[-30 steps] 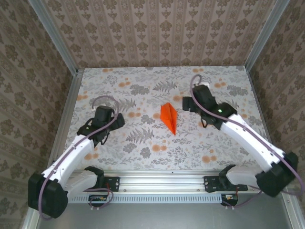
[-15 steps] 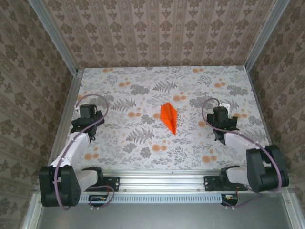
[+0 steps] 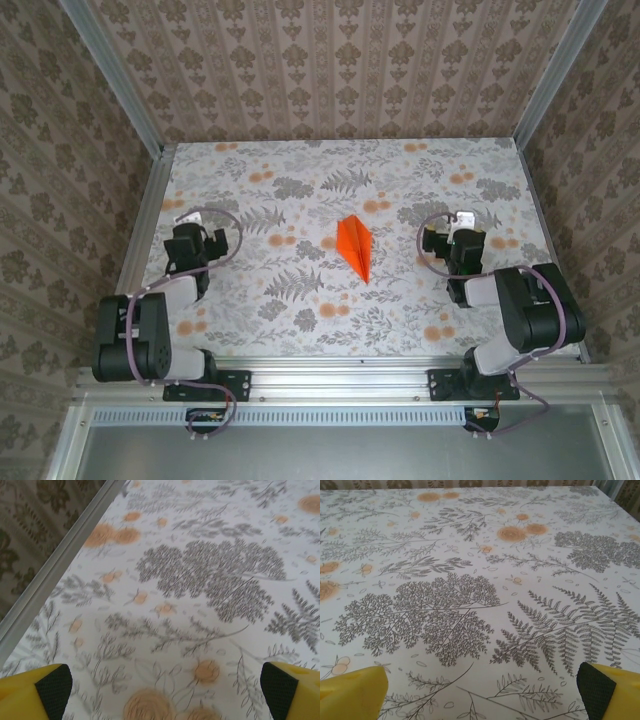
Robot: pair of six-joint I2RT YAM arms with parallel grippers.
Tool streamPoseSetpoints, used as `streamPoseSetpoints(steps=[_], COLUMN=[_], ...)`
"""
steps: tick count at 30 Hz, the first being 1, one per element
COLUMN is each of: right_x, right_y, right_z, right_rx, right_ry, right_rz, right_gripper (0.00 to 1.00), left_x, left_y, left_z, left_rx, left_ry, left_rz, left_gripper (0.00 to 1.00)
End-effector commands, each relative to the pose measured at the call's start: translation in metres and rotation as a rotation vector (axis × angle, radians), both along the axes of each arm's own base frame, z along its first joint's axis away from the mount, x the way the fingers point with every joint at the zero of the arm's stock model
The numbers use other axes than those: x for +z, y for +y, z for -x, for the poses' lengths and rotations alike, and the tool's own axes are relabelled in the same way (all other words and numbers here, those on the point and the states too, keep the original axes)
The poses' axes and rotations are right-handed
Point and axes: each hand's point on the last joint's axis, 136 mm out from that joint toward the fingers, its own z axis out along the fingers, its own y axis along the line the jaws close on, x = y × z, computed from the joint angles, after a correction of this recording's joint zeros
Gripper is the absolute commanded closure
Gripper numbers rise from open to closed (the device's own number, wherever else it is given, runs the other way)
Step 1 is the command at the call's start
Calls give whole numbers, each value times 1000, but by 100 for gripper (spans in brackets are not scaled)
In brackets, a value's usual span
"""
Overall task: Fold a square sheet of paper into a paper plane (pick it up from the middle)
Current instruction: Reset both arms
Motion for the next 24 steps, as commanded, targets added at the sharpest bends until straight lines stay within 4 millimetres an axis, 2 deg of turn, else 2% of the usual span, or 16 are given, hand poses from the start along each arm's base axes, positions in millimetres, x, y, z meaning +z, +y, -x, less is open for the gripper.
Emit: streamPoseSetpoints(steps=[1,3,8,10,14,24], right_x=[28,29,30,30,30,30], right_y=[2,0,-8,-8,-6,4], right_z=[-14,-16,-13,-13,-13,-15], right_rx=[8,-8,-57,-58,-48,5], right_ry=[-111,-108,-124,-124,-122,-115], right_rz=[-6,-8,-8,-6,-5,12], right_gripper=[0,0,0,0,0,0], left_x=[19,13,6,5,8,9], left_y=[-16,-23,-44,-28,-12,-12], left_z=[-25,-28,-22,-25,-21,-20], left_rx=[-107,-149,-266,-180,-60,-56], left_ry=[-108,-117,-134,-122,-147,-152], left_rz=[-30,-32,-38,-26,-61,-66], left_gripper=[0,0,1,0,0,0])
